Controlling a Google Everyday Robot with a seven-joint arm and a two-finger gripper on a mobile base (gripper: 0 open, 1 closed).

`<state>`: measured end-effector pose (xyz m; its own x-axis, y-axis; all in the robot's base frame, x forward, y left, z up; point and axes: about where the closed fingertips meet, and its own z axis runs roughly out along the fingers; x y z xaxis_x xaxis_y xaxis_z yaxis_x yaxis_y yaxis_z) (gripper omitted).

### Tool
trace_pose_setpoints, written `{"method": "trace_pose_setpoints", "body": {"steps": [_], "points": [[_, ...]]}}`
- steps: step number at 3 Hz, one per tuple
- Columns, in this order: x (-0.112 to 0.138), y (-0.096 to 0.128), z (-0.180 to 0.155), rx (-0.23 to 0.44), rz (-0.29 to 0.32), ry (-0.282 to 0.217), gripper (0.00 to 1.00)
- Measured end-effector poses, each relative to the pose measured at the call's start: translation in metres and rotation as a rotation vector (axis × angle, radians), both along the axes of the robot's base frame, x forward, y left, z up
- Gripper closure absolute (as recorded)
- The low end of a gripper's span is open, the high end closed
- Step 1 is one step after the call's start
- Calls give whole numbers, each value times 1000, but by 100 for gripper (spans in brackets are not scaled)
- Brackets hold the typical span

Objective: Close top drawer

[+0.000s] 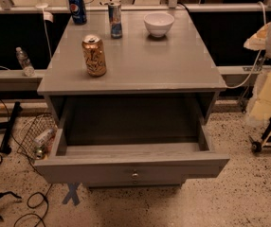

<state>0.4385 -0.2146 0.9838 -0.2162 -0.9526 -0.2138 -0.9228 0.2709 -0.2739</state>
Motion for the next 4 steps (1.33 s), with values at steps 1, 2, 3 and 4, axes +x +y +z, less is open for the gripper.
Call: {"method": "trace_pose_setpoints", "body": {"steps": [1, 2, 3, 4], "points": [[-1, -1, -4, 3, -12, 5, 0], [-10, -6, -33, 30, -110, 42, 0], [-23, -21, -89, 28, -270, 136, 0], [-30, -28, -117, 18, -379, 189, 0]]}}
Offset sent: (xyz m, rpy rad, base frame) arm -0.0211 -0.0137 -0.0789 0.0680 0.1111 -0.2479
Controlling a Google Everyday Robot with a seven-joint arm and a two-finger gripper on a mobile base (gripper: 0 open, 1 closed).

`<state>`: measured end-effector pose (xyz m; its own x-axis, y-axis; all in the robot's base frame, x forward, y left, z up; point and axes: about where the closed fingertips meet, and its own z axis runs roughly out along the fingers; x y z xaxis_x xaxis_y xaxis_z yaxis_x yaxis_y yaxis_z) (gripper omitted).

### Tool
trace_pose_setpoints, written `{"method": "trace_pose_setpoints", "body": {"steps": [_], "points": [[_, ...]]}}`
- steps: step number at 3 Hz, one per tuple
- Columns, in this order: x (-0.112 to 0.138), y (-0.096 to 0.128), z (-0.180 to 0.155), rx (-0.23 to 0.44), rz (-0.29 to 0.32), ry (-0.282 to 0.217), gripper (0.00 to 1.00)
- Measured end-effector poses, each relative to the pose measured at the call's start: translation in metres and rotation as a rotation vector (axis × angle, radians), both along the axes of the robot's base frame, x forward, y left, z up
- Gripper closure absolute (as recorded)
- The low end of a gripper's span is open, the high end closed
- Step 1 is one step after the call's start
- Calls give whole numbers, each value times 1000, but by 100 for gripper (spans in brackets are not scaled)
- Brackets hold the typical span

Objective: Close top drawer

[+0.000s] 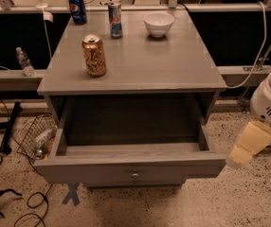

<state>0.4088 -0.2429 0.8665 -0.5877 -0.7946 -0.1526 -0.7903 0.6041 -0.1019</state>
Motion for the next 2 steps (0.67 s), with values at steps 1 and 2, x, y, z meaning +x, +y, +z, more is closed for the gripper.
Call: {"method": "trace_pose_setpoints", "body": {"steps": [1, 2], "points": [[0, 0, 0, 0, 0, 0, 0], [3, 1, -17, -12, -39, 32, 0]]}}
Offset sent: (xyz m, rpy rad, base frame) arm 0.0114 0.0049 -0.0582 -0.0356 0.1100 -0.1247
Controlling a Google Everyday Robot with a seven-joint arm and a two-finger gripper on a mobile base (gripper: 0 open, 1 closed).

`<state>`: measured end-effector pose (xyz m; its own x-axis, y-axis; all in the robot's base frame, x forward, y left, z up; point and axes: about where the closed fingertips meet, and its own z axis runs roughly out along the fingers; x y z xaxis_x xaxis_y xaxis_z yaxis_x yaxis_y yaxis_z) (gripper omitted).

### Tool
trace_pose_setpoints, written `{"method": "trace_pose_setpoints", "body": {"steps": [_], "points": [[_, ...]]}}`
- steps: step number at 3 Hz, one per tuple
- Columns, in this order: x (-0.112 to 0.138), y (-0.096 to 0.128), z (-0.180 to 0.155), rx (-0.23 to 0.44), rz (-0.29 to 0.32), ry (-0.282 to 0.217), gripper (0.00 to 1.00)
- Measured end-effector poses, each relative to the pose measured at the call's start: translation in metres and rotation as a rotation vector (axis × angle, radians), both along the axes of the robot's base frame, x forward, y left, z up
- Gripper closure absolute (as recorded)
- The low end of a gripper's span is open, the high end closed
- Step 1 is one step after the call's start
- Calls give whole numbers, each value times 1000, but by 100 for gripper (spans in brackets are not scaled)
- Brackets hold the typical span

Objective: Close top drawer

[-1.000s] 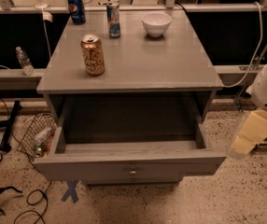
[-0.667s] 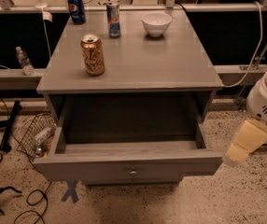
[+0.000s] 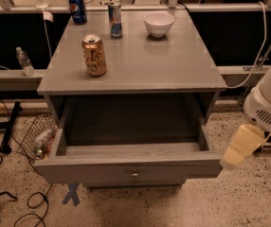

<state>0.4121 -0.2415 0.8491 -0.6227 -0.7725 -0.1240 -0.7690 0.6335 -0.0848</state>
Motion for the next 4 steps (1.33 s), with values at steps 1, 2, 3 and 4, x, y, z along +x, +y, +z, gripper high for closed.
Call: {"method": "trace_pose_setpoints", "body": {"steps": [1, 2, 3, 4], "points": [[10, 8, -48, -35, -79, 99, 0], [15, 16, -95, -49, -207, 179, 0], [12, 11, -117, -66, -345, 193, 0], [3, 7, -131, -74, -427, 218, 0]]}}
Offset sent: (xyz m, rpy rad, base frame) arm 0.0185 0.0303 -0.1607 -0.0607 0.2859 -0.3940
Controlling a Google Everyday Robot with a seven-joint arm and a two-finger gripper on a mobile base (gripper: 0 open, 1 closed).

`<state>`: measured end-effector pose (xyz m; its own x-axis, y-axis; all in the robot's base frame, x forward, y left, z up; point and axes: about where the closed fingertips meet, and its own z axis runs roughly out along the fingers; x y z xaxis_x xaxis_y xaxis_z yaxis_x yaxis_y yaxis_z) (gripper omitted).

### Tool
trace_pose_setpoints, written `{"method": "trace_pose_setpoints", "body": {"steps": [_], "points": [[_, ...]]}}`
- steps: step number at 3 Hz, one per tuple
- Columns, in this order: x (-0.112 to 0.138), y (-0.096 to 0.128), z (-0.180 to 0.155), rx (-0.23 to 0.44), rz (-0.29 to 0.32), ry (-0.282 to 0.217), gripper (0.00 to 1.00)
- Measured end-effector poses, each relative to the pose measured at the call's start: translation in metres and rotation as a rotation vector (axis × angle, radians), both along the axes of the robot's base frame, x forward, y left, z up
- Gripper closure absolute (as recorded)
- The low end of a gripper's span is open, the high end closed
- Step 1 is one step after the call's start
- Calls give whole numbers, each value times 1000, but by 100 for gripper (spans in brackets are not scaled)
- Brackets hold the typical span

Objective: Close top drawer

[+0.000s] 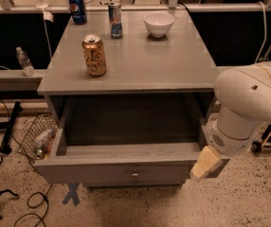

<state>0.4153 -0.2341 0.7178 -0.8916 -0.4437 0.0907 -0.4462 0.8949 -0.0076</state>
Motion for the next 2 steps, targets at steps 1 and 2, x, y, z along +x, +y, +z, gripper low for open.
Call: {"method": "trace_pose_setpoints", "body": {"steps": [1, 2], "points": [[-11, 0, -16, 5, -53, 28, 0], [-24, 8, -38, 31, -74, 48, 0]]}}
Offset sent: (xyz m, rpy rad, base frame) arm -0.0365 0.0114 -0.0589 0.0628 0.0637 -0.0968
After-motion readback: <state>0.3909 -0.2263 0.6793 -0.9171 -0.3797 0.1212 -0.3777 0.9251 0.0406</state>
